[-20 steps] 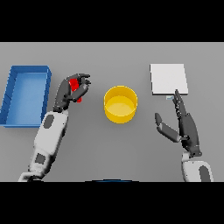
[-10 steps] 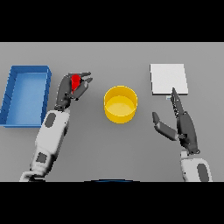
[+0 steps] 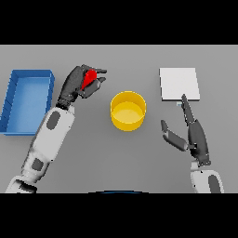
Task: Pick up the red beaker and tilt it to pour out 1 green nut into yellow bowl. Pick up the yellow bowl and place it on the metallic measuring scale.
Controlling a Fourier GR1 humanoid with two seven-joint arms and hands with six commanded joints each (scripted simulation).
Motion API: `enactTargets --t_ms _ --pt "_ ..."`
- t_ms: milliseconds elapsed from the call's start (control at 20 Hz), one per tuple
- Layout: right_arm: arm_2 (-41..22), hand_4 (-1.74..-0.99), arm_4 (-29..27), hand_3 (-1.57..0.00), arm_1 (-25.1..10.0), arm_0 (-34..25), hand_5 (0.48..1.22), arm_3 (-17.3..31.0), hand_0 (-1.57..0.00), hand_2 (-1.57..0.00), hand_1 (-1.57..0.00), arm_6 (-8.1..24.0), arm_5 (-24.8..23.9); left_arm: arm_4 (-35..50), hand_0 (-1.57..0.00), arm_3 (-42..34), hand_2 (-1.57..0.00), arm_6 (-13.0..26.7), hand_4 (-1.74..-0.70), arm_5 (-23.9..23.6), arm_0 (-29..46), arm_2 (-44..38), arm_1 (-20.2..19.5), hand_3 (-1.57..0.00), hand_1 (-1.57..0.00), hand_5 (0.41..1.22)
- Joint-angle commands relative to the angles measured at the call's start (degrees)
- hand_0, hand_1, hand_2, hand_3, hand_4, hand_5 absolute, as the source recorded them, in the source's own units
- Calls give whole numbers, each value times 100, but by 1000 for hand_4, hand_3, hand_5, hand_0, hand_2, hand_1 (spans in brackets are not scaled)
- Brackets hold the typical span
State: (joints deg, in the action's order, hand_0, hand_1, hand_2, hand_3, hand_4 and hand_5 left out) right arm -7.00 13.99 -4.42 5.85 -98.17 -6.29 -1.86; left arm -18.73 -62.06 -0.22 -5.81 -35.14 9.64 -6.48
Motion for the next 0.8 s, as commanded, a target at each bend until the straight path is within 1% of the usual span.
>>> enactTargets --t_ms 0,50,150,200,250,300,400,450,500,550,600,650,750 --pt "9 -1243 -6 1 22 25 694 -17 1 1 1 -2 -29 -108 -1563 -69 -1563 77 -1733 65 16 138 -76 -1563 -1563 1119" --pt "11 -1243 -7 1 29 2 696 26 1 1 1 -12 -29 -162 -1563 -139 -1563 125 -1733 120 40 237 -141 -1563 -1563 1117" --pt "-2 -1243 11 1 34 -8 705 -30 1 1 1 117 -41 -205 -1563 -267 -1563 183 -1733 201 98 370 -255 -1563 -1563 1114" --pt "-9 -1243 -29 1 12 49 710 -86 1 1 1 116 14 -204 -1563 -310 -1563 161 -1733 239 141 412 -322 -1563 -1563 1113" --pt "-24 -1248 -39 1 -2 88 711 -153 1 1 1 103 42 -397 -1564 -293 -1565 306 -1734 245 34 560 -412 -1565 -1565 1112" --pt "-12 -1251 -32 1 -51 108 714 -205 1 1 1 123 58 -571 -1566 -328 -1566 343 -1736 326 -68 736 -527 -1566 -1566 1112" --pt "12 -1260 -43 1 -33 10 719 -68 1 1 1 142 52 -1123 -1568 -175 -1568 460 -1738 366 -316 1197 -705 -1568 -1568 1123" --pt "-30 -1266 -73 1 3 9 720 -122 1 1 1 121 87 -1413 -1568 -88 -1568 410 -1738 395 -443 1458 -790 -1568 -1568 1137" --pt "-40 -1267 -76 1 27 54 720 -171 1 1 1 110 75 -1671 -1569 18 -1569 491 -1739 462 -658 1661 -868 -1569 -1569 1134" --pt "-15 -1267 -92 1 8 63 721 -120 1 1 1 94 88 -1894 -1569 142 -1569 553 -1739 533 -829 1863 -896 -1569 -1569 1152" --pt "7 -1269 -100 1 13 -16 722 -121 1 1 1 174 69 -2064 -1570 287 -1570 573 -1740 611 -1040 2027 -891 -1570 -1570 1166" --pt "-2 -1268 -98 1 6 -1 722 -129 1 1 1 161 81 -2256 -1570 385 -1570 486 -1740 628 -1154 2219 -918 -1570 -1570 1177" --pt "-22 -1264 -126 1 26 99 717 -125 1 1 1 7 110 -2509 -1570 546 -1570 438 -1740 926 -1502 2513 -1024 -1570 -1570 1193"
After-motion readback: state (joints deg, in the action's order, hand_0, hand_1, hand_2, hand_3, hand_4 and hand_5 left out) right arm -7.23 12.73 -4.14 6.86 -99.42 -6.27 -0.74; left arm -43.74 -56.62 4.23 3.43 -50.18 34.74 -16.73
